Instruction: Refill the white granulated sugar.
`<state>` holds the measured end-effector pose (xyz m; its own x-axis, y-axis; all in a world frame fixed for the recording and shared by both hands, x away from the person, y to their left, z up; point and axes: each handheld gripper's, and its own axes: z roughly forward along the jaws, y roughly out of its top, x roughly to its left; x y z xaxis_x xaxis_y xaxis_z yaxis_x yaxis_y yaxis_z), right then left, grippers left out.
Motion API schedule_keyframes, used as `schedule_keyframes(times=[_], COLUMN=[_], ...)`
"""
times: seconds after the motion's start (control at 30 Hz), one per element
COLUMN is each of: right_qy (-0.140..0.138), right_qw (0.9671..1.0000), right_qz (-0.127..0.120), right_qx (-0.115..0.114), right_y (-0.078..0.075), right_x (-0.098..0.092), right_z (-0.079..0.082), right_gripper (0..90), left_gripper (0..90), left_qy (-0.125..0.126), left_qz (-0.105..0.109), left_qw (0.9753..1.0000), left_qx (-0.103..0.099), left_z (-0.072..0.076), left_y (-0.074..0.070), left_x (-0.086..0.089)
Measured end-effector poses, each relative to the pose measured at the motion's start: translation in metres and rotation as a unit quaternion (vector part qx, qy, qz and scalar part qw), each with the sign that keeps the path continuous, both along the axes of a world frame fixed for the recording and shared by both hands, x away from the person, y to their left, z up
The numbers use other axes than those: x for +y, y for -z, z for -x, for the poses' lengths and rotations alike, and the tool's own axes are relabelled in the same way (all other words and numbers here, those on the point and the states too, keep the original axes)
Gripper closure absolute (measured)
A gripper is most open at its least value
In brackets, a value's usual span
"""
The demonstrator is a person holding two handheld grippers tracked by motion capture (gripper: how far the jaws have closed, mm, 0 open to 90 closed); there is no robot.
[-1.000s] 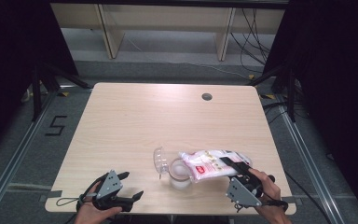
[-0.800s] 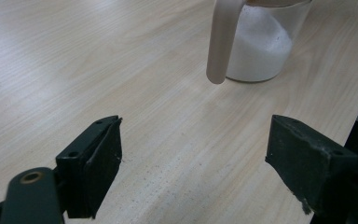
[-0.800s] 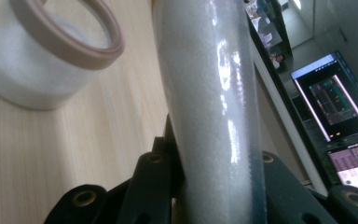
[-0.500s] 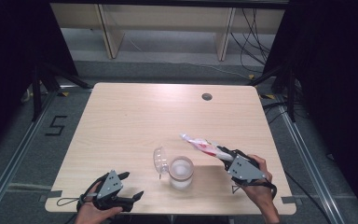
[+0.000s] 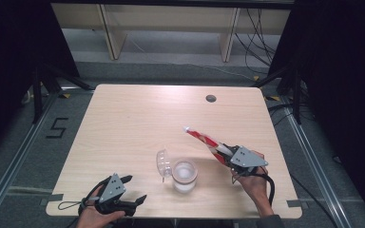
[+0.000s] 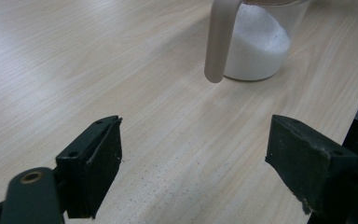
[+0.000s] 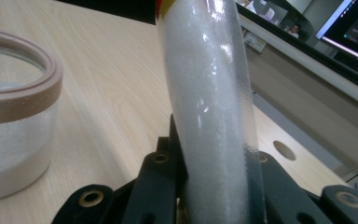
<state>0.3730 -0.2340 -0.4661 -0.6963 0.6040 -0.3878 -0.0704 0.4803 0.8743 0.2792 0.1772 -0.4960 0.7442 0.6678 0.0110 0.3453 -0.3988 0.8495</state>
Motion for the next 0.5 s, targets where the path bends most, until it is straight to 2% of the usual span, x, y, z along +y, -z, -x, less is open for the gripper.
schedule_keyframes(times=[0.1, 0.13, 0.2, 0.23, 0.3, 0.33, 0.37, 0.4, 0.43, 0.5], right_qy=[0.0, 0.004, 0.008, 0.006, 0.012, 0.012, 0.017, 0.02, 0.021, 0.034], right_qw=[1.0, 0.9998, 0.9994, 0.9995, 0.9986, 0.9986, 0.9985, 0.9976, 0.9979, 0.9975], right_qz=[-0.009, -0.018, -0.025, -0.025, -0.04, -0.04, -0.041, -0.044, -0.044, -0.036], right_qx=[0.004, 0.005, 0.022, 0.017, 0.032, 0.031, 0.031, 0.049, 0.043, 0.05], right_y=[0.006, 0.01, 0.014, 0.013, 0.014, 0.015, 0.015, 0.015, 0.015, 0.014], right_x=[0.0, 0.0, -0.002, -0.003, -0.006, -0.007, -0.008, -0.009, -0.01, -0.011], right_z=[-0.007, -0.009, -0.01, -0.011, -0.011, -0.011, -0.01, -0.009, -0.01, -0.009], right_gripper=[81.1, 81.1, 81.3, 81.2, 81.1, 81.1, 81.1, 80.9, 80.9, 80.7], left_gripper=[17.8, 17.8, 17.8, 17.8, 17.8, 17.8, 17.8, 17.8, 17.8, 17.8], left_qy=[0.001, 0.001, 0.001, 0.001, 0.0, -0.002, -0.001, 0.001, -0.001, -0.001], left_qz=[0.001, 0.001, 0.002, 0.002, 0.003, 0.012, 0.008, 0.005, 0.008, 0.011], left_qw=[1.0, 1.0, 1.0, 1.0, 1.0, 0.9999, 1.0, 1.0, 1.0, 0.9999], left_qx=[0.0, 0.0, -0.001, -0.001, -0.001, -0.001, -0.001, -0.002, -0.001, -0.002], left_z=[0.0, 0.0, 0.0, 0.0, 0.0, 0.001, 0.0, 0.0, 0.0, 0.0], left_y=[0.0, 0.0, 0.0, 0.0, 0.0, 0.0, 0.0, 0.0, 0.0, 0.001], left_x=[0.0, 0.0, 0.0, 0.0, 0.0, -0.001, 0.0, 0.0, 0.0, 0.0])
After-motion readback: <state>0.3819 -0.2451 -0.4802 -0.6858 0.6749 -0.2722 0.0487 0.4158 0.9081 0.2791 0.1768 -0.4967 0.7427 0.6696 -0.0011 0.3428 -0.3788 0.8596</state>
